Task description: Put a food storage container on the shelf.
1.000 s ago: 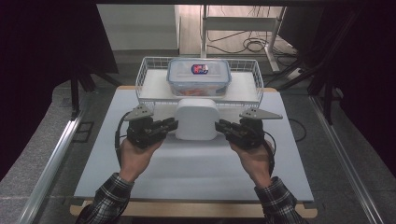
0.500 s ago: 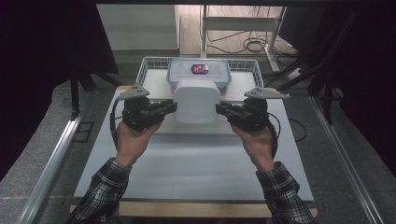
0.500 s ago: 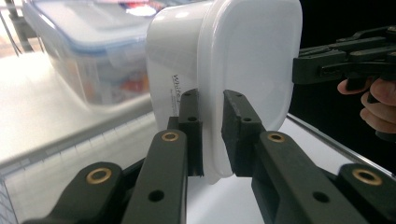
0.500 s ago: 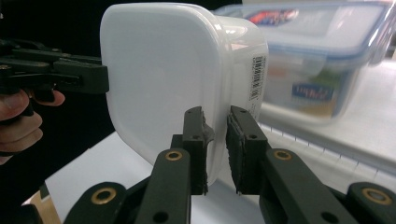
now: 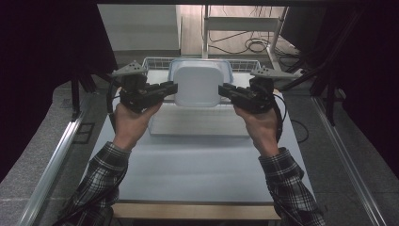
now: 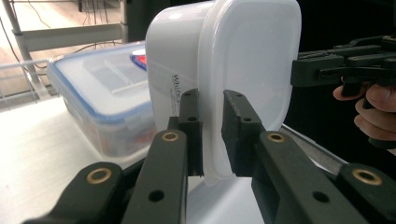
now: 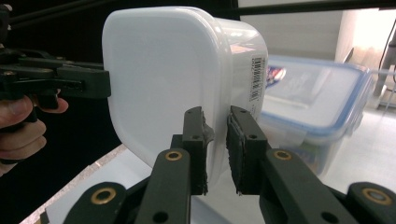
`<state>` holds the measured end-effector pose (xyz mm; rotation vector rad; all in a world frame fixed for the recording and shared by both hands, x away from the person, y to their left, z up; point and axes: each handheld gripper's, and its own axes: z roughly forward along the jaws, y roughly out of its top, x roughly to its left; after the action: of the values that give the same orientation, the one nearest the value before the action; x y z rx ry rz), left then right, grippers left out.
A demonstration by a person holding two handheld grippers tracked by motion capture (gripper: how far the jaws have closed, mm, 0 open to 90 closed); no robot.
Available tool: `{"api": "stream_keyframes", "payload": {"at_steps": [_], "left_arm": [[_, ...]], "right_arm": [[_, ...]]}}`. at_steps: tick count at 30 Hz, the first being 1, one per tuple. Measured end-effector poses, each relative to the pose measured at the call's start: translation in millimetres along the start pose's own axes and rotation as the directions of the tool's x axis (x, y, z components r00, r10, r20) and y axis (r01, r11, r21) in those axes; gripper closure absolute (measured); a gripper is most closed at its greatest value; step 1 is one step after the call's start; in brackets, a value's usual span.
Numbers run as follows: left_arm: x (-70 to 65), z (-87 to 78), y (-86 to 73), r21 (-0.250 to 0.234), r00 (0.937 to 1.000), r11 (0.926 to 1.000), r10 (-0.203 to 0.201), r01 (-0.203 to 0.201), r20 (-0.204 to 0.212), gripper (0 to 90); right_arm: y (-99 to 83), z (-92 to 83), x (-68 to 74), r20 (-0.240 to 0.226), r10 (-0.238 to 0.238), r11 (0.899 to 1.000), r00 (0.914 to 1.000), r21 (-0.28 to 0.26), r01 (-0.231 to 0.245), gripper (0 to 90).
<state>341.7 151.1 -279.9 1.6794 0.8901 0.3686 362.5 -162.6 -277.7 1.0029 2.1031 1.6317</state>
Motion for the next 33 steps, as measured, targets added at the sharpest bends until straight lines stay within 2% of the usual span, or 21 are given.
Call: {"api": "stream_keyframes", "payload": {"at_steps": [6, 12, 26, 33], "left_arm": [[6.3, 1.5, 16.9, -0.004, 0.9999, 0.9999, -0.010, 0.010, 0.008, 79.1], [11.8, 7.5, 29.1, -0.001, 0.9997, 0.9997, -0.024, 0.024, -0.002, 78.9], [28.5, 26.4, 35.1, 0.009, 0.9971, 0.9972, -0.074, 0.074, -0.014, 76.3], [30.7, 31.2, 38.6, 0.000, 0.9966, 0.9966, -0.082, 0.082, -0.006, 68.8]], "right_arm": [[19.0, 1.2, -2.2, 0.002, 0.006, 1.000, 1.0000, -0.022, -0.006, 77.4], [32.3, 6.4, -7.4, 0.014, 0.014, 1.000, 0.9998, -0.023, -0.013, 77.2], [45.7, 23.3, -20.7, 0.042, 0.045, 0.999, 0.9981, 0.004, -0.045, 76.3], [47.7, 31.8, -24.7, 0.051, 0.063, 0.998, 0.9967, 0.011, -0.063, 71.0]]}}
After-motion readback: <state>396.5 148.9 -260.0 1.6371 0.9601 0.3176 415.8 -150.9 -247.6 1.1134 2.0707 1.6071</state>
